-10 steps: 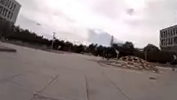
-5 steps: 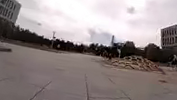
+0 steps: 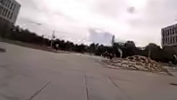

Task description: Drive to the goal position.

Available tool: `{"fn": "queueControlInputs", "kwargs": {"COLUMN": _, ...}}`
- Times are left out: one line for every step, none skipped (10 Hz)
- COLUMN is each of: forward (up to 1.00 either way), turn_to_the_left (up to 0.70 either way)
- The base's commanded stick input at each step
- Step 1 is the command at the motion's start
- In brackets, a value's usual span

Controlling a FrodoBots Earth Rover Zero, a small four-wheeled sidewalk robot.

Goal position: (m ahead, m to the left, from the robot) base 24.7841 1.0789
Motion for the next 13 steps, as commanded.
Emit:
{"fn": "queueControlInputs", "kwargs": {"forward": 1.0, "turn_to_the_left": 0.0}}
{"fn": "queueControlInputs", "kwargs": {"forward": 1.0, "turn_to_the_left": 0.0}}
{"fn": "queueControlInputs", "kwargs": {"forward": 1.0, "turn_to_the_left": 0.0}}
{"fn": "queueControlInputs", "kwargs": {"forward": 1.0, "turn_to_the_left": 0.0}}
{"fn": "queueControlInputs", "kwargs": {"forward": 1.0, "turn_to_the_left": 0.0}}
{"fn": "queueControlInputs", "kwargs": {"forward": 1.0, "turn_to_the_left": 0.0}}
{"fn": "queueControlInputs", "kwargs": {"forward": 1.0, "turn_to_the_left": 0.0}}
{"fn": "queueControlInputs", "kwargs": {"forward": 1.0, "turn_to_the_left": 0.0}}
{"fn": "queueControlInputs", "kwargs": {"forward": 1.0, "turn_to_the_left": 0.0}}
{"fn": "queueControlInputs", "kwargs": {"forward": 1.0, "turn_to_the_left": 0.0}}
{"fn": "queueControlInputs", "kwargs": {"forward": 1.0, "turn_to_the_left": 0.0}}
{"fn": "queueControlInputs", "kwargs": {"forward": 1.0, "turn_to_the_left": 0.0}}
{"fn": "queueControlInputs", "kwargs": {"forward": 1.0, "turn_to_the_left": 0.0}}
